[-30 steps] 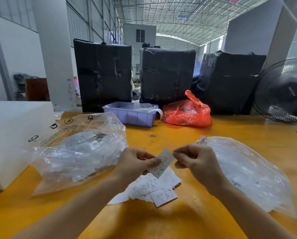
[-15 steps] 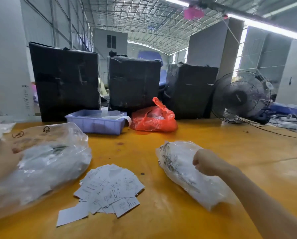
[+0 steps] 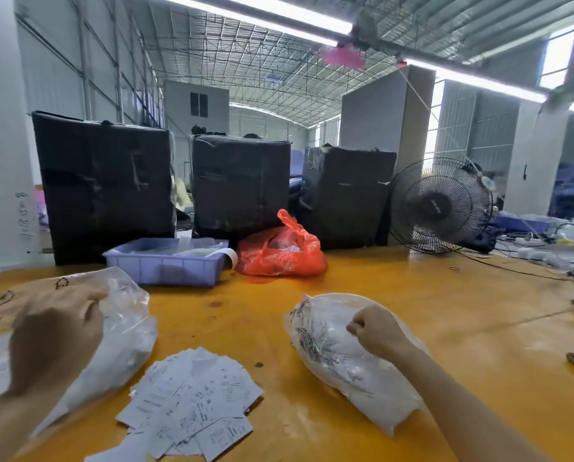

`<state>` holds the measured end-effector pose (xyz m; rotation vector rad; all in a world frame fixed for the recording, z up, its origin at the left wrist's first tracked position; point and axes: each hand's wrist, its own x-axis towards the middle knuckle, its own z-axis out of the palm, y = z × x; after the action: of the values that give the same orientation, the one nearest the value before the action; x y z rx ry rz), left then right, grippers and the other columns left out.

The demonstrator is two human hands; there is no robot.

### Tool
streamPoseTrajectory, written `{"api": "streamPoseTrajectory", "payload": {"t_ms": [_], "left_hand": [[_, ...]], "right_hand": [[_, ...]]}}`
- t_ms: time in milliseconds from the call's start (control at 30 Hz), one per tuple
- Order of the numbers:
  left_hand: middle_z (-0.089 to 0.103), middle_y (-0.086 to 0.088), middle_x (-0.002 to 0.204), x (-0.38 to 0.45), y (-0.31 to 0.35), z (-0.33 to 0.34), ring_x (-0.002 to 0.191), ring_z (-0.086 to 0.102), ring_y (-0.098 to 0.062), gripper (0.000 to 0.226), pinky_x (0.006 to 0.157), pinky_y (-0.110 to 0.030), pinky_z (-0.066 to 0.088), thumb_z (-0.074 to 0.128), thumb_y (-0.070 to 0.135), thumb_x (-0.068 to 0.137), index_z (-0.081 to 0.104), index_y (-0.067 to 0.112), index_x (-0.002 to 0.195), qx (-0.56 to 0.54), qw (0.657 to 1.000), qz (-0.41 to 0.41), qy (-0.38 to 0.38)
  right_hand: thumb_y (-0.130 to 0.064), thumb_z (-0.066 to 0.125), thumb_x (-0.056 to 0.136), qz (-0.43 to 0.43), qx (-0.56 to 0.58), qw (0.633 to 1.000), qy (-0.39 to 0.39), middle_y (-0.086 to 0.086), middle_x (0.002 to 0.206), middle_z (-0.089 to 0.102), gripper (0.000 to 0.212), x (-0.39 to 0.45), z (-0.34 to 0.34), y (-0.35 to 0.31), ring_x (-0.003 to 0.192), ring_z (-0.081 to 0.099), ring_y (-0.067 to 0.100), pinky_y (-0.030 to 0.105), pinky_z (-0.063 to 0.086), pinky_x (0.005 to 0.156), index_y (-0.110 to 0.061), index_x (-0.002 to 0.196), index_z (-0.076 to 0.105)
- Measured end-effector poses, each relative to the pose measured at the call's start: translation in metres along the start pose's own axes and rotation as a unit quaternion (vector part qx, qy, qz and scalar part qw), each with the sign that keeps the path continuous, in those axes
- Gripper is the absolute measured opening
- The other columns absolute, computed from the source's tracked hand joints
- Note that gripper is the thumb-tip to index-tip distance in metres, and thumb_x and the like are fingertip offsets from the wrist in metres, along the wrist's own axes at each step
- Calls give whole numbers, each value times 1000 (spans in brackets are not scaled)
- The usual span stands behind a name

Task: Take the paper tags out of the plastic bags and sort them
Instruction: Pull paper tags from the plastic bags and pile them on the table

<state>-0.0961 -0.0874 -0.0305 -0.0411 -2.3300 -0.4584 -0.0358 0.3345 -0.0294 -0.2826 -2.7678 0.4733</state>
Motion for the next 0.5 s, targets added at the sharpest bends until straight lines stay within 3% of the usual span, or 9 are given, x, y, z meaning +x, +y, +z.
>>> {"api": "streamPoseTrajectory", "payload": {"t_ms": [67,133,200,233,300,400,433,500], "left_hand": [[69,-19,103,-15,17,-1,98,62,-38,22,92,-55,46,64,-1,80,71,0,100,4,999,32,31],[71,-20,95,-27,31,-6,91,65,-40,24,86,-56,49,70,-10,70,73,-2,92,-2,992,94,84],[72,-18,89,-36,48,-12,86,66,-38,27,80,-55,52,73,-14,64,73,-1,88,-23,987,121,100],[72,-17,88,-38,57,-13,84,66,-38,28,79,-54,52,74,-15,62,73,-1,87,-46,987,118,98],[72,-14,85,-45,76,-14,79,66,-33,29,77,-45,52,75,-17,62,73,0,86,-107,982,125,90],[72,3,78,-59,109,-16,71,66,-13,8,67,-17,50,74,7,77,72,10,85,-301,952,60,14],[72,7,76,-63,119,-17,72,67,-10,10,65,-15,50,71,25,80,72,15,84,-374,926,0,-58],[73,6,77,-69,132,-14,72,67,-10,37,65,-20,52,61,50,73,71,16,85,-476,854,-102,-185]], "right_hand": [[-15,56,94,-3,41,999,-34,10,51,34,53,-2,-6,1,46,34,11,25,34,51,-15,48,30],[-18,55,95,-9,67,996,-58,2,49,26,52,-6,-13,-1,42,25,10,23,22,45,-15,49,29],[-16,60,92,-20,101,994,-21,10,48,44,45,-11,-19,-5,43,38,14,27,29,49,-5,50,48],[-13,63,89,-27,148,988,23,17,57,59,34,-13,-21,-9,50,50,18,29,36,53,2,58,62],[-7,68,84,-26,341,937,68,17,72,70,14,-19,-25,-22,64,64,21,26,48,58,3,76,71],[-9,70,82,-18,550,833,-61,11,75,72,10,-29,-20,-56,63,68,19,24,54,56,0,82,69],[-11,71,81,-20,562,819,-112,10,74,72,11,-32,-14,-70,61,67,18,24,54,55,-1,81,69],[-13,73,79,-31,555,810,-185,8,71,70,10,-38,0,-100,60,66,17,24,52,55,-5,77,67]]}}
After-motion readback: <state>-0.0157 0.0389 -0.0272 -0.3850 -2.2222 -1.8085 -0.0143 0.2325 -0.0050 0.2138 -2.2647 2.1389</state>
